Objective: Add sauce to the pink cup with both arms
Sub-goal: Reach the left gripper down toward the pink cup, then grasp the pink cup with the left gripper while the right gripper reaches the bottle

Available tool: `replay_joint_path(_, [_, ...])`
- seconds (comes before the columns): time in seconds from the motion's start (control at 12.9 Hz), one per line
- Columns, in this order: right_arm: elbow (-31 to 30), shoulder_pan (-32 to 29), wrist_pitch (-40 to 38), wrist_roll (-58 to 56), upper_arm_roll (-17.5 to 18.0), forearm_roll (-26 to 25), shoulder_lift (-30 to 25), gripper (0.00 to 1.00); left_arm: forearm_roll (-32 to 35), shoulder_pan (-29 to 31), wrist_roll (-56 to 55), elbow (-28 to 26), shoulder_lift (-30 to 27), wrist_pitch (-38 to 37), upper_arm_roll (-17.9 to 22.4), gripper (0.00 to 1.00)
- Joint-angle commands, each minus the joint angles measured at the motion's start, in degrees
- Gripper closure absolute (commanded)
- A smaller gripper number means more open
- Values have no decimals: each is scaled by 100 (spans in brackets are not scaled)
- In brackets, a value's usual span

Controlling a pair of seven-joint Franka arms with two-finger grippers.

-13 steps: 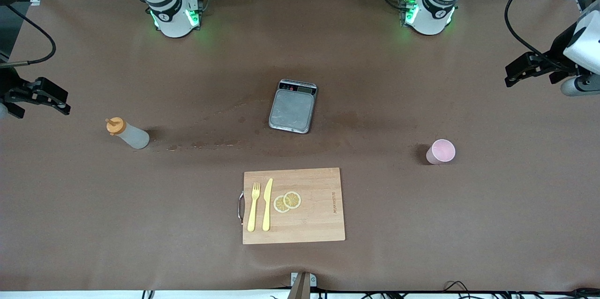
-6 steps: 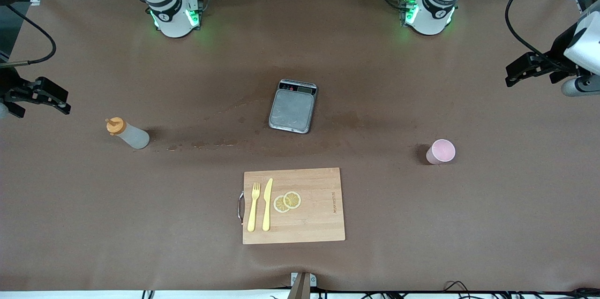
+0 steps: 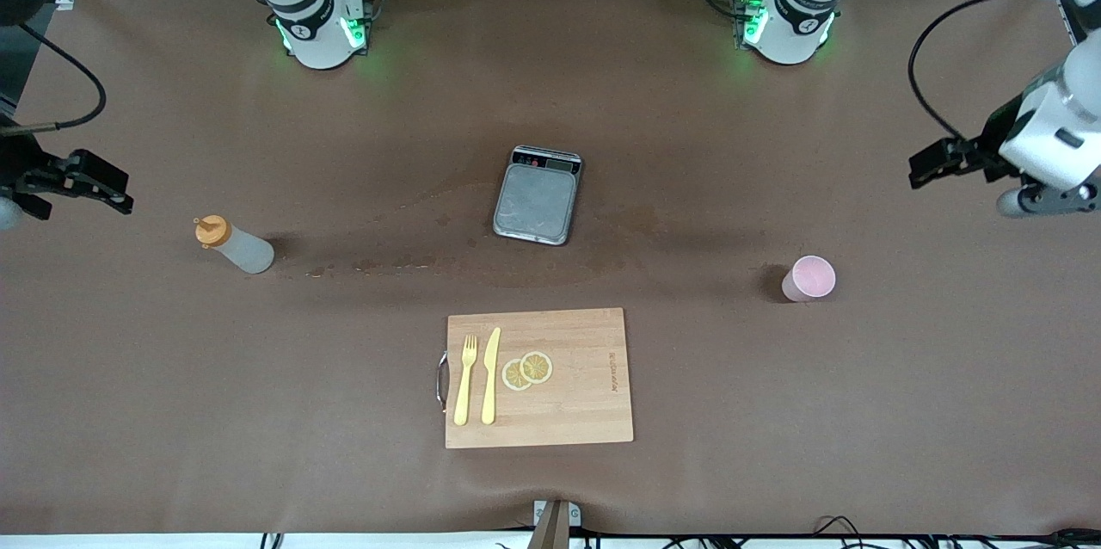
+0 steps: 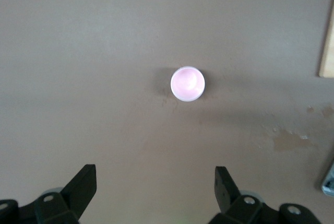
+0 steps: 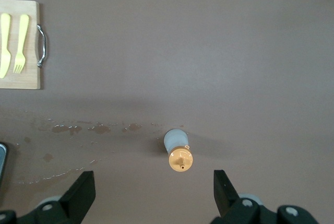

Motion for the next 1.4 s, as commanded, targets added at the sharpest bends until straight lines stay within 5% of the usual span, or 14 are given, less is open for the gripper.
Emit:
replay_joint_path(0.0, [20,-292,-17,-31,51,-18,101,0,-128,49,14,-849,-119,898,1,0])
replay_joint_path(0.31, [-6,-792,-17,-39,59,17,443,0,-110,40,5,-2370,205,3532,1,0])
replay_joint_path(0.54, [-33,-1030,-114,5,51,26,813,0,-49,57,14,-2355,1030,4344,10,0])
replay_joint_path(1.09, [29,-1557,282,-48,59,70,1964,0,-40,145,67,-2214,1815,4742,36,0])
replay_joint_path(1.32, [29,-2031,255,5,51,815,2377,0,-40,145,75,-2232,1972,4742,36,0])
